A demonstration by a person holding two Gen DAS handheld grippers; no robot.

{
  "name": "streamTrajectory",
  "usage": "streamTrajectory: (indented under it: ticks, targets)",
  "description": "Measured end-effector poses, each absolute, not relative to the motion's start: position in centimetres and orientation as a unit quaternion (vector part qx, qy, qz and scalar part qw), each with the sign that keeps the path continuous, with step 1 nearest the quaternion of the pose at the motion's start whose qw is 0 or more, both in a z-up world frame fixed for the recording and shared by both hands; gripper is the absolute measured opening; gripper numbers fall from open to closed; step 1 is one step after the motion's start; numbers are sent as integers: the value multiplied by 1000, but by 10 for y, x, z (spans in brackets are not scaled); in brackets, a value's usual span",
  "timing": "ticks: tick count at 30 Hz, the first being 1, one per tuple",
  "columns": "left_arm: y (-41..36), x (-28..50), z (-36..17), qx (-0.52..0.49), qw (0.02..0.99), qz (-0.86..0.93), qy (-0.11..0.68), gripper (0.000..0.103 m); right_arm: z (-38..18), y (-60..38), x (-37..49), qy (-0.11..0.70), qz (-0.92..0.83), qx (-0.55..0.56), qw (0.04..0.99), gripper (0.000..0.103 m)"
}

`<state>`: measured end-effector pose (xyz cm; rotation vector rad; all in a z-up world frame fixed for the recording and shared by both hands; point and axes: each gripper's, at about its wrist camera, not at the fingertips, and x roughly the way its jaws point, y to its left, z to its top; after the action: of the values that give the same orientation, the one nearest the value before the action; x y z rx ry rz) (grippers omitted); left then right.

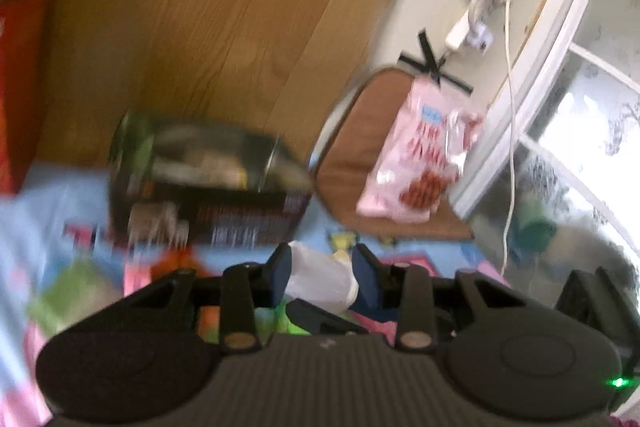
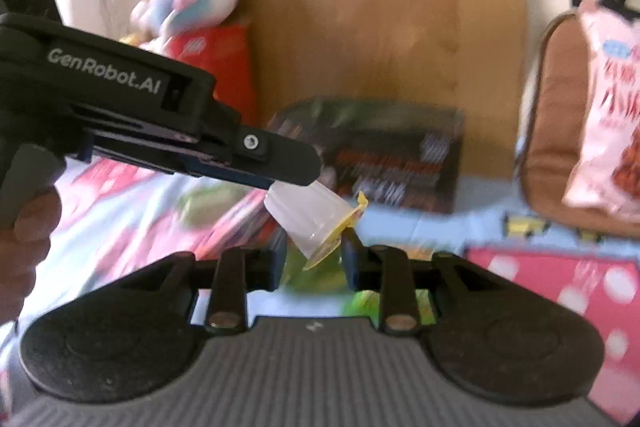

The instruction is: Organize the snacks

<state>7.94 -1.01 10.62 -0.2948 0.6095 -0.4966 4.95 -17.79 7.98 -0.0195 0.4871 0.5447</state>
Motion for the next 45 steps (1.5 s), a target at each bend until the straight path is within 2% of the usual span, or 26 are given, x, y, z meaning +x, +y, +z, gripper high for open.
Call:
streamTrajectory:
  ticks: [3, 4, 8, 17, 26, 27, 29, 30, 31, 32, 33, 36, 37, 41, 44, 45]
  targets:
    - [-16, 117, 121, -138, 922, -235, 276, 35, 92, -174, 88, 210, 235, -10, 949, 32]
    - [-17, 131, 121, -141, 924, -230, 272, 38, 94, -172, 104, 206, 225, -8, 952, 33]
    - [-12, 163, 111, -141, 932, -180, 282, 38, 90, -163, 151, 203, 170, -46, 963, 35]
    - [69, 112, 81, -191, 930, -107, 294, 38, 72, -217, 114, 265, 213, 84, 937, 36]
    - [117, 56, 47, -208, 922, -26, 325, 38, 50, -148, 77, 359, 332, 105, 866, 36]
    - [120, 54, 45, -209, 921, -22, 327, 38, 51, -137, 73, 360, 340, 97, 863, 39]
    - [121, 52, 41, -221, 916, -24, 335, 38, 52, -115, 63, 360, 350, 69, 862, 57]
    - [119, 50, 39, -224, 914, -29, 337, 38, 53, -106, 61, 360, 352, 55, 862, 71]
    - [117, 50, 38, -225, 913, -34, 339, 38, 51, -97, 58, 359, 354, 40, 863, 75]
    - [115, 47, 38, -223, 913, -36, 339, 38, 47, -88, 57, 363, 351, 22, 863, 73]
    - [112, 46, 38, -220, 914, -38, 340, 38, 44, -83, 57, 372, 346, 6, 861, 67]
    - [103, 40, 39, -202, 917, -43, 340, 38, 42, -93, 50, 370, 342, -11, 864, 35]
    - [101, 38, 40, -194, 919, -41, 341, 38, 44, -101, 48, 371, 338, -13, 865, 31]
    - [87, 32, 40, -167, 922, -49, 346, 38, 47, -145, 30, 370, 342, -31, 863, 26]
    - [74, 31, 38, -153, 920, -67, 355, 43, 50, -184, 15, 358, 318, -49, 876, 30]
    - [70, 31, 37, -150, 919, -71, 357, 44, 52, -198, 11, 346, 283, -58, 893, 34]
